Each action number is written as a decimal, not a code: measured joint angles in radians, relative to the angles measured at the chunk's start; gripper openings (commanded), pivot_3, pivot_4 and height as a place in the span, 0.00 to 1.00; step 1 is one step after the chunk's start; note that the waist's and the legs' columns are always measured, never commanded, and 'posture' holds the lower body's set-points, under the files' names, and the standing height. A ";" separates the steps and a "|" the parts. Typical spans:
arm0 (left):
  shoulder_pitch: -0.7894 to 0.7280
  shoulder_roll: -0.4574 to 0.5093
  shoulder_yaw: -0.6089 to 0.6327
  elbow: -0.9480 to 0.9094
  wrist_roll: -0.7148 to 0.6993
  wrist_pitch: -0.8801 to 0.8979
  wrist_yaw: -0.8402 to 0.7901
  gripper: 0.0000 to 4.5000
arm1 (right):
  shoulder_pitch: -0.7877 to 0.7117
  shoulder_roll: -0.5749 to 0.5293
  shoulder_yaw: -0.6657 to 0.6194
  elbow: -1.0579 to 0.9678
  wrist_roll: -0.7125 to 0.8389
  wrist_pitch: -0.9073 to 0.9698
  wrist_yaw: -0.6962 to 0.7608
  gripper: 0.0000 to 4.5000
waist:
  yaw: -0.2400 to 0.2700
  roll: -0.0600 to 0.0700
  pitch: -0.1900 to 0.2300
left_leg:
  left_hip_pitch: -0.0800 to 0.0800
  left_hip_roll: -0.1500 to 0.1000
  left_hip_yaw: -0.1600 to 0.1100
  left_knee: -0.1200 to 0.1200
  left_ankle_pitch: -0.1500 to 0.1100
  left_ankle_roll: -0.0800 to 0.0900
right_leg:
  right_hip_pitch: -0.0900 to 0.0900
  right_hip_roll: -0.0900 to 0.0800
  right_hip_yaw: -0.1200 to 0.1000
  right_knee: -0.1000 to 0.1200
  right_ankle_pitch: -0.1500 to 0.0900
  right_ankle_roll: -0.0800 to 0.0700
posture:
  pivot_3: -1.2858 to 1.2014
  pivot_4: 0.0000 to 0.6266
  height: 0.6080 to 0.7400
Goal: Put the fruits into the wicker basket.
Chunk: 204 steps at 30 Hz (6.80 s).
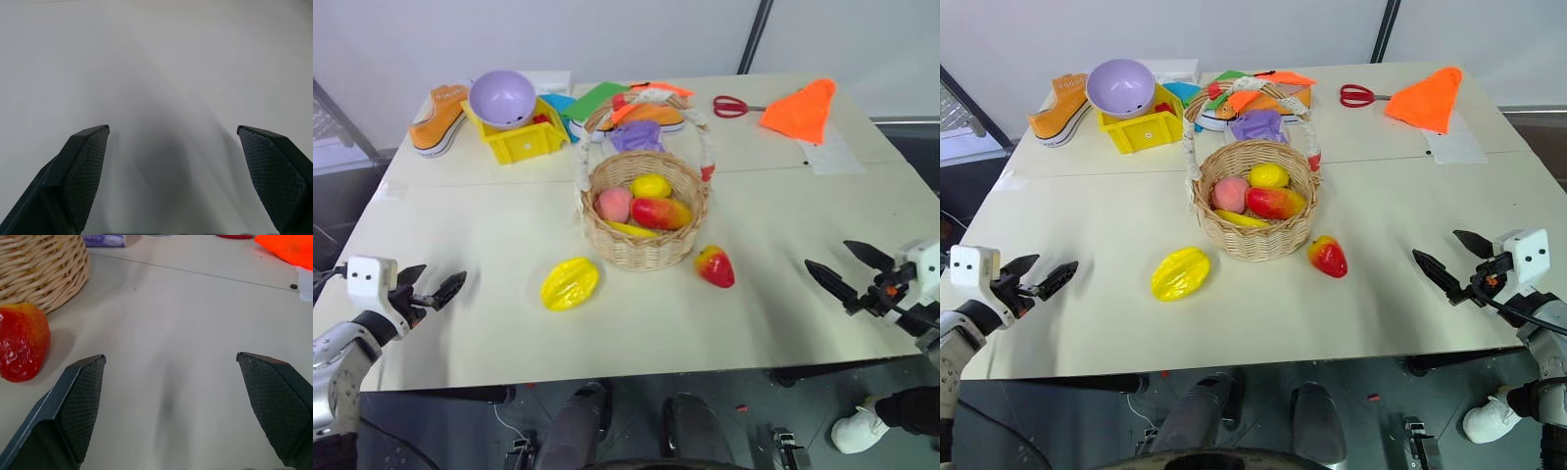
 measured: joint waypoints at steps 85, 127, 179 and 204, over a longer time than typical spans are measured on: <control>-0.294 0.162 -0.426 -0.310 -0.201 0.497 -0.217 0.99 | -0.127 0.036 0.436 -0.604 0.093 0.227 -0.080 1.00 | 0.004 -0.001 0.001 | -0.001 0.001 0.000 -0.002 0.000 0.001 | 0.001 0.001 0.000 -0.006 0.001 0.000 | 0.52 0.24 1.00; -0.828 -0.147 -0.668 -0.176 -0.047 0.372 -0.013 0.99 | -0.137 -0.026 0.294 -0.581 0.148 0.328 -0.146 1.00 | 0.020 -0.004 0.001 | -0.003 -0.001 0.000 0.001 0.002 0.003 | 0.003 0.002 -0.001 -0.002 0.005 0.007 | 0.52 0.24 1.00; -0.332 -0.099 -0.374 -0.349 -0.134 0.045 -0.188 1.00 | -0.645 0.214 0.648 -0.294 -0.169 0.350 -0.295 0.99 | 0.023 -0.004 0.000 | -0.001 -0.002 -0.001 0.001 0.002 0.003 | 0.001 0.002 0.000 -0.004 0.006 0.006 | 0.52 0.24 1.00; -0.379 -0.135 -0.438 -0.397 -0.174 0.083 -0.168 1.00 | -0.660 0.253 0.446 -0.137 -0.118 0.340 -0.361 0.01 | -0.001 -0.003 0.001 | -0.001 -0.001 -0.001 0.000 0.002 0.002 | 0.001 0.003 0.000 -0.002 0.006 0.005 | 0.52 0.24 1.00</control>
